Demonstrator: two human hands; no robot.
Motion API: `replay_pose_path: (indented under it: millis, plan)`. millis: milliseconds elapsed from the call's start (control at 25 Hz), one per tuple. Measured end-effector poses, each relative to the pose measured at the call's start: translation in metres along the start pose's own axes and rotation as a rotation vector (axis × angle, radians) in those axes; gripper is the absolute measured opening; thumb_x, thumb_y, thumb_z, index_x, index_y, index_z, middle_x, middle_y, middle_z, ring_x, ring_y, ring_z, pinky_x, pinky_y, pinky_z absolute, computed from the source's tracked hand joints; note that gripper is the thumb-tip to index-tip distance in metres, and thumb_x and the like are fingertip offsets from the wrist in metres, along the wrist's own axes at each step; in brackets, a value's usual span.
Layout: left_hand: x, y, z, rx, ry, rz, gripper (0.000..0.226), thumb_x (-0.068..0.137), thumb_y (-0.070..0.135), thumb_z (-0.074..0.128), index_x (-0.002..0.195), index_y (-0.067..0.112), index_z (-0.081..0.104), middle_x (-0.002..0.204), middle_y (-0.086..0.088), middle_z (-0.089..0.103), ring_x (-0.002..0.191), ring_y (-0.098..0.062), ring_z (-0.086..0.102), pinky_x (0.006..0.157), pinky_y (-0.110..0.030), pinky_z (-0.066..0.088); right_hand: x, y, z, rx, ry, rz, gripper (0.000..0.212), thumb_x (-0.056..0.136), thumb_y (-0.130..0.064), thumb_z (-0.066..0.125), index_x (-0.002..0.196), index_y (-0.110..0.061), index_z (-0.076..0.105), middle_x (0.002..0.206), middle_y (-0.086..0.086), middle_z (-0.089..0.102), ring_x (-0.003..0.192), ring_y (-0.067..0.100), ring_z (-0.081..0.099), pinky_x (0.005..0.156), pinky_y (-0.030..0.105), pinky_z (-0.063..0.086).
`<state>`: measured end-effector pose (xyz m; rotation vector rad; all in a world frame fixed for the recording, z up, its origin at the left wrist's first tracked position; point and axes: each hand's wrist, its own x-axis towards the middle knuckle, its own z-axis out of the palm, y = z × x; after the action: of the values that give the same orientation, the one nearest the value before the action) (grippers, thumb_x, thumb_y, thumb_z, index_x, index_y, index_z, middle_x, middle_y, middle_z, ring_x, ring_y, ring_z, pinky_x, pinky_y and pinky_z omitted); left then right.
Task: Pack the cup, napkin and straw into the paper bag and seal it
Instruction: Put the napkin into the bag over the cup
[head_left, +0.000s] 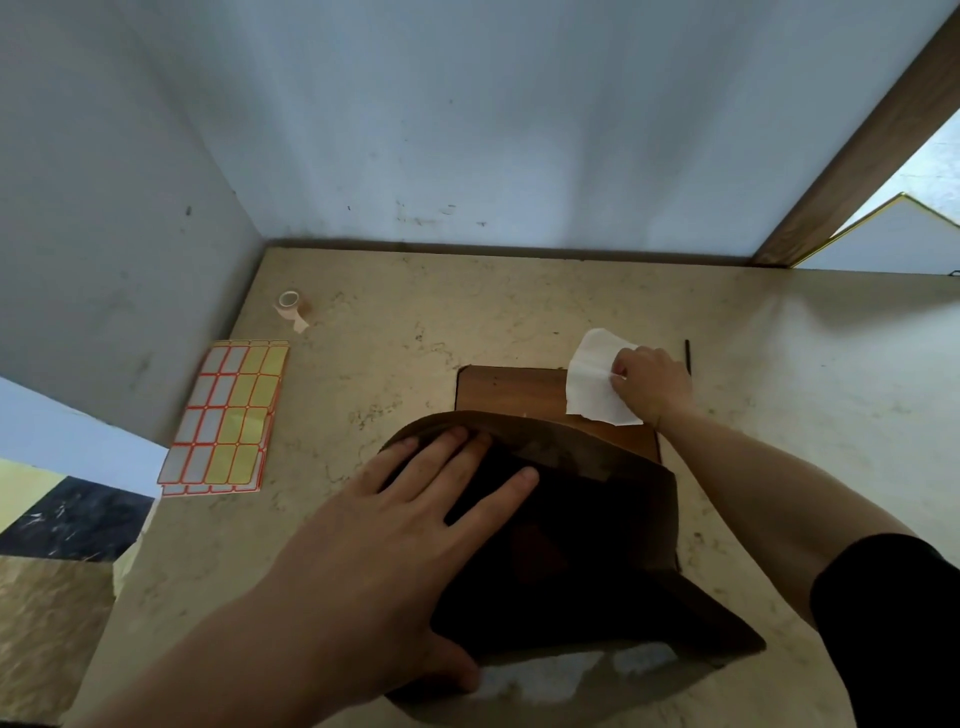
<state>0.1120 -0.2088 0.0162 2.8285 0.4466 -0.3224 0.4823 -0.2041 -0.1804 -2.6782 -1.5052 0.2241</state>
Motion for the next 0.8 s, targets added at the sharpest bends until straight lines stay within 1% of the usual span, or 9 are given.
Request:
replay_pose_path:
  millis: [120, 240, 440, 520, 560, 640, 720, 760, 800]
  plan:
    - [0.0, 0.002, 0.0, 0.003, 0.003, -0.002, 0.123, 0.065, 0.081, 0.058, 0.132, 0.049, -0.04, 0.151, 0.004, -0.036, 0.132, -0.011, -0.044, 0.102, -0.031, -0.032, -0.005, -0.001, -0.005, 0.022, 0.001, 0.0, 0.021, 0.097, -0.024, 0.051, 0.11, -0.014, 0.064, 0.104, 0.006, 0.07, 0.088, 0.024, 0.064, 0.081, 0.039, 0.054]
    - [0.0, 0.005, 0.0, 0.019, 0.011, -0.005, 0.123, 0.066, 0.081, 0.058, 0.133, 0.049, -0.04, 0.153, 0.003, -0.034, 0.136, -0.014, -0.039, 0.104, -0.033, -0.029, -0.011, 0.002, -0.012, 0.054, -0.025, 0.034, 0.021, 0.099, -0.026, 0.049, 0.115, -0.015, 0.057, 0.102, 0.008, 0.07, 0.079, 0.023, 0.065, 0.067, 0.029, 0.05]
    - [-0.003, 0.008, -0.001, 0.093, 0.062, 0.023, 0.119, 0.069, 0.078, 0.057, 0.136, 0.048, -0.036, 0.159, 0.002, -0.022, 0.141, -0.016, -0.028, 0.104, -0.033, -0.025, -0.02, 0.001, -0.041, 0.14, -0.022, 0.017, 0.018, 0.098, -0.029, 0.052, 0.112, -0.018, 0.057, 0.099, 0.005, 0.071, 0.075, 0.019, 0.064, 0.064, 0.029, 0.054]
    - [-0.005, 0.008, -0.001, 0.123, 0.083, 0.027, 0.111, 0.075, 0.075, 0.053, 0.138, 0.046, -0.034, 0.161, 0.001, -0.016, 0.144, -0.016, -0.021, 0.102, -0.031, -0.025, -0.026, -0.003, -0.056, 0.173, 0.01, -0.016, 0.018, 0.096, -0.028, 0.055, 0.11, -0.018, 0.06, 0.099, 0.004, 0.071, 0.076, 0.017, 0.063, 0.062, 0.027, 0.05]
    - [-0.005, 0.009, -0.001, 0.139, 0.103, 0.031, 0.106, 0.078, 0.073, 0.051, 0.141, 0.045, -0.031, 0.162, 0.001, -0.01, 0.146, -0.017, -0.014, 0.103, -0.032, -0.022, -0.029, -0.005, -0.063, 0.191, 0.029, -0.032, 0.017, 0.095, -0.028, 0.056, 0.108, -0.018, 0.061, 0.099, 0.004, 0.071, 0.077, 0.017, 0.062, 0.062, 0.026, 0.048]
    - [-0.007, 0.009, -0.003, 0.166, 0.149, 0.04, 0.096, 0.083, 0.07, 0.048, 0.146, 0.043, -0.02, 0.162, 0.001, 0.004, 0.148, -0.02, 0.004, 0.108, -0.032, -0.007, -0.037, -0.009, -0.08, 0.233, 0.057, -0.052, 0.018, 0.093, -0.029, 0.058, 0.106, -0.019, 0.064, 0.099, 0.003, 0.071, 0.08, 0.017, 0.062, 0.062, 0.027, 0.047]
    - [-0.01, 0.009, -0.007, 0.168, 0.179, 0.041, 0.085, 0.087, 0.067, 0.044, 0.148, 0.042, -0.009, 0.16, 0.005, 0.017, 0.145, -0.018, 0.017, 0.112, -0.031, 0.013, -0.045, -0.014, -0.098, 0.302, 0.071, -0.057, 0.018, 0.092, -0.031, 0.058, 0.104, -0.02, 0.066, 0.098, 0.001, 0.07, 0.084, 0.017, 0.062, 0.065, 0.029, 0.052]
    - [-0.012, 0.009, -0.01, 0.166, 0.197, 0.047, 0.081, 0.088, 0.066, 0.043, 0.149, 0.041, -0.005, 0.157, 0.008, 0.023, 0.142, -0.016, 0.024, 0.11, -0.032, 0.023, -0.049, -0.017, -0.107, 0.337, 0.083, -0.064, 0.018, 0.091, -0.032, 0.059, 0.102, -0.02, 0.067, 0.098, 0.0, 0.069, 0.085, 0.016, 0.062, 0.068, 0.03, 0.053]
    - [-0.014, 0.01, -0.016, 0.157, 0.225, 0.057, 0.076, 0.089, 0.066, 0.041, 0.149, 0.041, 0.002, 0.153, 0.01, 0.032, 0.137, -0.013, 0.032, 0.106, -0.033, 0.033, -0.054, -0.021, -0.117, 0.369, 0.104, -0.074, 0.017, 0.09, -0.032, 0.06, 0.101, -0.021, 0.068, 0.097, -0.002, 0.069, 0.085, 0.015, 0.062, 0.069, 0.03, 0.053]
